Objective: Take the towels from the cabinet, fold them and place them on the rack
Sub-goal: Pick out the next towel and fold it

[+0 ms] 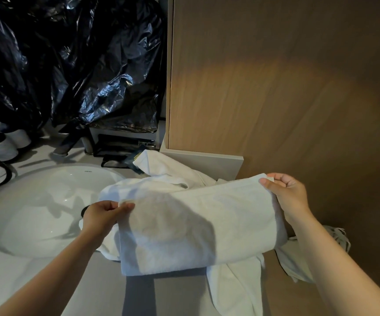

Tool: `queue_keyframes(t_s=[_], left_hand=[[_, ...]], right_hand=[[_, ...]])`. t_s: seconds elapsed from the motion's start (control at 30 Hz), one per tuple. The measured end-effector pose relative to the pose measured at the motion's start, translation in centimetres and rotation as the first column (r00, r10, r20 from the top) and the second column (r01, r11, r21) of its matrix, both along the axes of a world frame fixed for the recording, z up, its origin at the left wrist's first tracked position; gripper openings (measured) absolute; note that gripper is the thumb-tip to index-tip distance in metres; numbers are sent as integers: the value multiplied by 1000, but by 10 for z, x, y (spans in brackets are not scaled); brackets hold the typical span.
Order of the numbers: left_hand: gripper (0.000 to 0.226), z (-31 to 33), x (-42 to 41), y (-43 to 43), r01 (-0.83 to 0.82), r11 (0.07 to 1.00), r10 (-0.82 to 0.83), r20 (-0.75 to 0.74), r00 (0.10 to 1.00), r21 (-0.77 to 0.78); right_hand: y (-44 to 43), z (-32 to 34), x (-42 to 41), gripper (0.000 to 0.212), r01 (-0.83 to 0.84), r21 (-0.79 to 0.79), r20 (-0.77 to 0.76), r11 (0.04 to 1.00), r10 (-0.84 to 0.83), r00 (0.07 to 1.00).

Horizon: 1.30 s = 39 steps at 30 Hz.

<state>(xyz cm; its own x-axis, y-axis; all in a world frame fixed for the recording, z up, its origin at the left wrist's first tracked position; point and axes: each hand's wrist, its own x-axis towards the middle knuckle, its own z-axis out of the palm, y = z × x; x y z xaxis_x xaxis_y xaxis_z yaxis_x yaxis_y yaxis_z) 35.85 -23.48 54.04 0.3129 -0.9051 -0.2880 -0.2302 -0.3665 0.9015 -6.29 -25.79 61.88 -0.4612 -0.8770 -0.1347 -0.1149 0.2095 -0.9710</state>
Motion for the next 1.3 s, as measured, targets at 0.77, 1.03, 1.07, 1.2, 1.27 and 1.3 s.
queue_keyframes(t_s=[0.77,1.03,1.07,1.2,1.27,1.3], left_hand=[[54,90,-55,-11,588,805,-446,570,691,-83],[24,170,-139,-19,734,584,-593,435,677,-346],[19,171,-140,-20,715,601,-604,382,699,-357],[19,167,-143,-21,647,647,-608,240,757,-403],[16,166,-145,-19,607,675,-575,217,789,-419],[15,166,-146,-18,597,680,-563,217,797,-425]], right_hand=[[31,88,67,23,-314,-369,-347,875,184,919],[39,122,88,28,-423,-410,-401,808,257,879],[40,124,88,28,-425,-408,-397,808,261,880],[46,129,81,29,-433,-398,-417,809,260,871],[50,128,70,32,-416,-371,-416,830,252,874],[54,126,63,35,-392,-357,-396,848,243,885]])
